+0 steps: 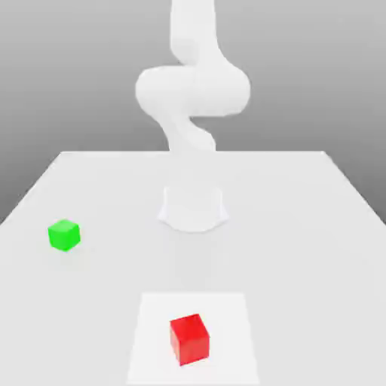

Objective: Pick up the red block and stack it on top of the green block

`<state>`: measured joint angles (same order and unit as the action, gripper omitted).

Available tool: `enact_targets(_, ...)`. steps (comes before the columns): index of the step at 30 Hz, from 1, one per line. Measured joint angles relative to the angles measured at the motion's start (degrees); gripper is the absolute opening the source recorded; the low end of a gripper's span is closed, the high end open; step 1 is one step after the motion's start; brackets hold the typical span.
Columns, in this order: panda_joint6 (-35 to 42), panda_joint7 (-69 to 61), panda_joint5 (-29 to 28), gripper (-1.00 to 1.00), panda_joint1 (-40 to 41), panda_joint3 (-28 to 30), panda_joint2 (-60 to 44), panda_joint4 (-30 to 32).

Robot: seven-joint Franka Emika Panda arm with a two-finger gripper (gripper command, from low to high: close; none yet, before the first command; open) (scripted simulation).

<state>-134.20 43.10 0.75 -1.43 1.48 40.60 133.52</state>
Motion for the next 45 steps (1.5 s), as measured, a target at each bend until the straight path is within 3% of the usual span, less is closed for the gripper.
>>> enact_targets(15, -14.54, -16.38, 4.38, 0.0, -5.43, 5.2, -31.63, 10.43)
enact_targets(22, -21.41, -20.9, 2.2, 0.0, -5.41, 5.61, -45.84, 15.28)
enact_targets(27, -29.4, -23.19, 4.14, 0.0, -4.15, 3.9, -56.11, 14.61)
enact_targets(28, -31.13, -23.63, 4.72, -1.0, -3.6, 3.23, -58.17, 14.32)
enact_targets(35, -31.51, -23.64, 4.74, -1.0, -3.4, 3.01, -58.67, 14.26)
enact_targets(41, -22.67, -20.99, 0.78, -1.0, -3.93, 5.54, -47.87, 16.01)
enact_targets(45, -18.2, -18.82, -4.74, -1.0, 2.85, 9.91, -40.54, 17.83)
